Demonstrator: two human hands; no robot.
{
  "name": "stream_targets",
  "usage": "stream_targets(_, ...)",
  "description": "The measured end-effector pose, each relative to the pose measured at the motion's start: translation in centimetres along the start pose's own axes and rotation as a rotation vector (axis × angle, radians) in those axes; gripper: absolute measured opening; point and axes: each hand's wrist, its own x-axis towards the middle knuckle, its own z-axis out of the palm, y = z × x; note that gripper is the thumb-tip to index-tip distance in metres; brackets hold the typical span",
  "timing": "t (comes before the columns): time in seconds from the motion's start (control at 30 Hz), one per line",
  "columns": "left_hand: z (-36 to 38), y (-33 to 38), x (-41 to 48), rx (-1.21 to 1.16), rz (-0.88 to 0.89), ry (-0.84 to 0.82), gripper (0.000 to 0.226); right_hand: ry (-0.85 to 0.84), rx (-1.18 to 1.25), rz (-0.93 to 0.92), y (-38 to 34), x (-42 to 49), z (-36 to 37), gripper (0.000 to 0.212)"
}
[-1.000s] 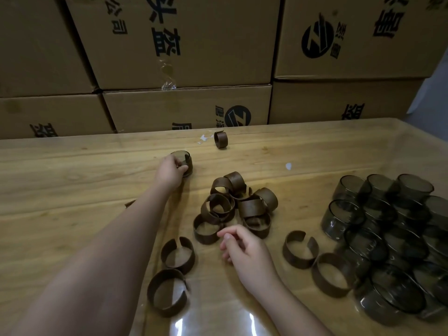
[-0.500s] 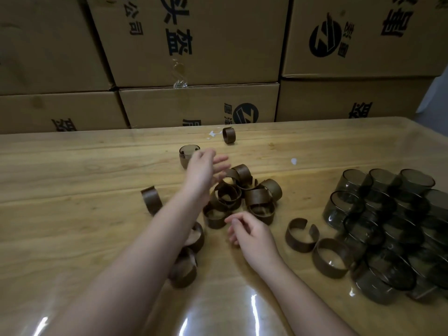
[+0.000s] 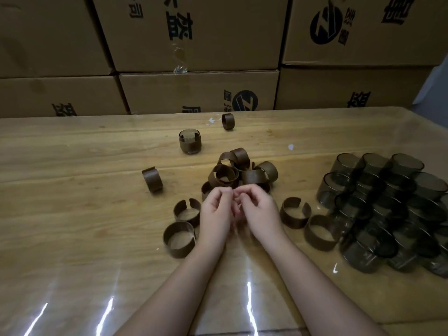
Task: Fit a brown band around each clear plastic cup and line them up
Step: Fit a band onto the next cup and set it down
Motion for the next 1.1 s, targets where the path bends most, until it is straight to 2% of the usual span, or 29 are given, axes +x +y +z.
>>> stream_targets(0.13,0.1,-0.1,-0.2,0.026,-0.045,-0.053,0.027,0.316,-0.297,-0.258,-0.5,0.7,-1.9,0.019)
stream_targets(0.23,0.4,0.0,-0.1,0.059,-0.088,-0.088,0.025,0.464,-0.456,-0.156,-0.4,1.4,-3.4,0.034)
stream_targets(0.33,0.5,0.2,-0.3,0.081,-0.092,-0.123,0.024,0.466,-0.417,0.085,-0.1,2.1,-4.6,0.055)
stream_targets(0.43,0.4,0.4,-0.4,0.066,-0.083,-0.141,0.024,0.465,-0.324,0.219,0.0,2.4,-5.4,0.061)
stream_targets(0.67,0.2,0.4,-0.3,0.035,-0.101,-0.148,0.026,0.459,-0.352,0.328,0.9,3.1,-6.5,0.059)
stream_targets(0.9,0.1,0.6,-0.2,0.026,-0.115,-0.160,0.026,0.493,-0.364,0.326,1.3,3.0,-6.7,0.053)
stream_targets(1.1,0.2,0.6,-0.1,0.019,-0.122,-0.172,0.026,0.546,-0.272,0.301,1.2,3.1,-6.8,0.051)
